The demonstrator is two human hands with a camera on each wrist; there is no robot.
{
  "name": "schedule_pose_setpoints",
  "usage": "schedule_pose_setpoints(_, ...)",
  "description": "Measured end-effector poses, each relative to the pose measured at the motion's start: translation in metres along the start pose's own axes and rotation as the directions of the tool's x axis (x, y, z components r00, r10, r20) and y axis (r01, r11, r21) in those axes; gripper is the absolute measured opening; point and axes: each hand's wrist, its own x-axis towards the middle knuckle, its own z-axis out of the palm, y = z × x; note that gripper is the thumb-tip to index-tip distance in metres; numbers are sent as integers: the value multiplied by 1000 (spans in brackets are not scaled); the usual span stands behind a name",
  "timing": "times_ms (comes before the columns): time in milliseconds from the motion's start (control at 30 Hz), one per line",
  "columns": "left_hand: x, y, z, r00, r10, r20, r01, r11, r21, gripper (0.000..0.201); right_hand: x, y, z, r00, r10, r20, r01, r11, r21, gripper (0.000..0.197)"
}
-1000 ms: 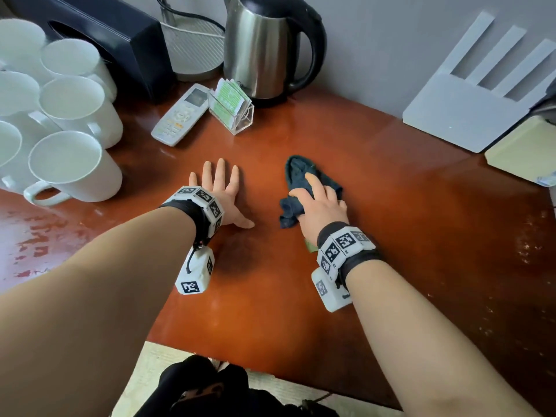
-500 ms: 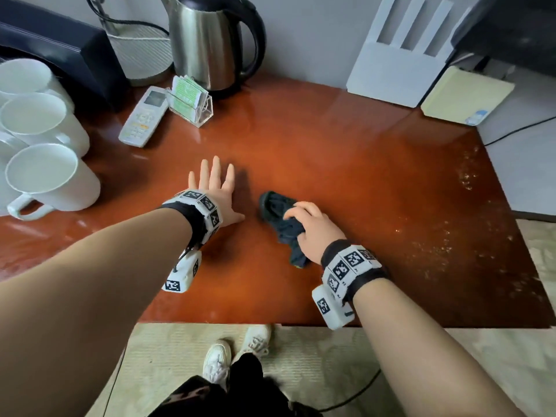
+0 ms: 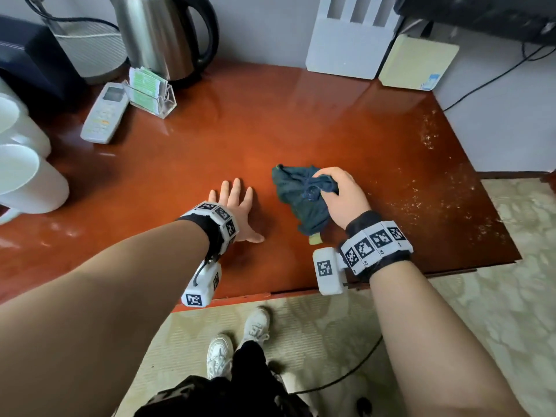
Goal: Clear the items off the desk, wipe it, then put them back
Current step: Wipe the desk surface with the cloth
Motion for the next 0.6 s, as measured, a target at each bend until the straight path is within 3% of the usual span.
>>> schedule_pose_setpoints(67, 0, -1, 5, 1000, 6, -22, -5, 999, 36, 115, -1, 3, -5, 998, 55, 39, -53, 998, -41, 36)
schedule_pose_setpoints(100, 0, -1, 7, 999, 6, -31, -5, 999, 45, 115, -1, 7, -7, 992, 123, 33, -117, 981, -152, 39)
schedule_pose_setpoints(167, 1, -1, 9, 999, 6, -33, -4, 999, 46, 115, -8, 13, -6, 969, 247, -19, -229, 863, -450, 43)
schedule_pose_setpoints(200, 1, -1, 8, 1000, 3, -30, -2, 999, 44, 116, -12, 14, -2, 963, 267, -36, -247, 825, -509, 47)
schedule_pose_setpoints(300, 3, 0, 8, 1000, -3, -20, 4, 999, 41, 116, -25, 11, 28, 964, 249, 93, -172, 851, -496, 52)
schedule_pose_setpoints(367, 3, 1, 9, 1000, -3, -14, 4, 1000, 29, 115, -36, 17, 54, 937, 270, 221, -84, 789, -609, 57)
schedule_pose_setpoints(433, 2, 2, 10, 1000, -5, -13, 5, 1000, 26, 115, -42, 32, 65, 937, 252, 244, -8, 710, -704, 60)
schedule_pose_setpoints(500, 2, 2, 8, 1000, -8, -10, 8, 1000, 30, 114, -40, 46, 55, 946, 211, 244, 29, 699, -715, 55)
schedule_pose_setpoints(600, 2, 2, 6, 1000, -12, 16, 11, 1000, 15, 115, -33, 69, 28, 927, 281, 248, -5, 670, -743, 51)
